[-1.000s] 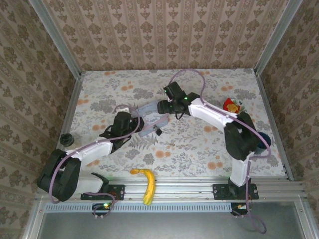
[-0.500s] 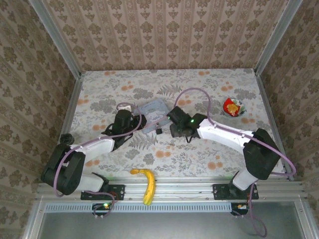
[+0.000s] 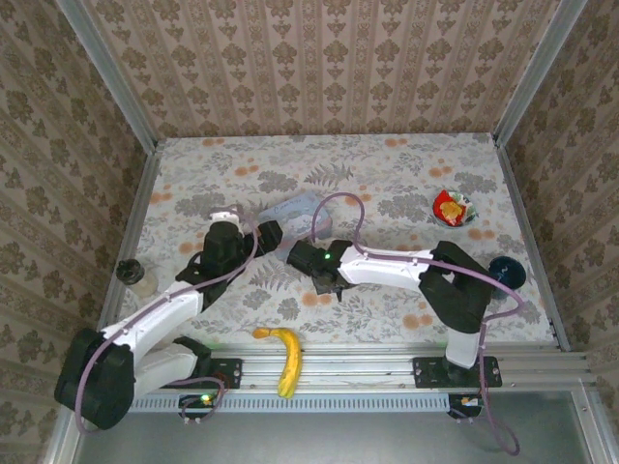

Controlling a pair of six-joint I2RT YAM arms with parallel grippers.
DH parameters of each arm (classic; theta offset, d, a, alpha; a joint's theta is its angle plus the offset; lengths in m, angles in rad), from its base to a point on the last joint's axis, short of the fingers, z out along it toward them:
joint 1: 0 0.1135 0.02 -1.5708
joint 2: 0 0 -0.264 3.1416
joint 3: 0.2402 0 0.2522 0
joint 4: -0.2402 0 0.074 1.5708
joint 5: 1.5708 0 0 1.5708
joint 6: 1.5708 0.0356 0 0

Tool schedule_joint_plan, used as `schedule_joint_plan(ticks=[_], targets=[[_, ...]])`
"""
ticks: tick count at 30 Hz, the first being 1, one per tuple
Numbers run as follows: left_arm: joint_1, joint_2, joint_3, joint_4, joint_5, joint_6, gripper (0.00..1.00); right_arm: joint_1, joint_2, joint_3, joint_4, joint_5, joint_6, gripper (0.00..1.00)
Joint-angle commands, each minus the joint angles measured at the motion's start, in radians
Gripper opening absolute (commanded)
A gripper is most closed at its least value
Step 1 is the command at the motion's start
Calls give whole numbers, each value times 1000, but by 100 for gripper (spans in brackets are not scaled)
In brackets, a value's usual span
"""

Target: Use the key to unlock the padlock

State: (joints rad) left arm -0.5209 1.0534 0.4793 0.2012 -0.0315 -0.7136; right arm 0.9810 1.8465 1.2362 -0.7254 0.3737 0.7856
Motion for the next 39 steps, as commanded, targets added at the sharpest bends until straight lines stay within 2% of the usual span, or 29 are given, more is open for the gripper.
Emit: schedule_joint_plan(ticks=[1, 14, 25, 39], targets=[[8, -46, -36, -61, -45, 19, 100, 2, 21, 32, -24, 87, 70, 55], [12, -79, -94, -51, -34, -6, 100, -13, 99, 49, -12, 150, 138, 50], [12, -56, -100, -24, -27, -26, 100, -12, 56, -33, -12, 123, 164, 43], [12, -61, -107, -23, -30, -33, 100, -4, -62, -125, 48, 73, 181, 43]])
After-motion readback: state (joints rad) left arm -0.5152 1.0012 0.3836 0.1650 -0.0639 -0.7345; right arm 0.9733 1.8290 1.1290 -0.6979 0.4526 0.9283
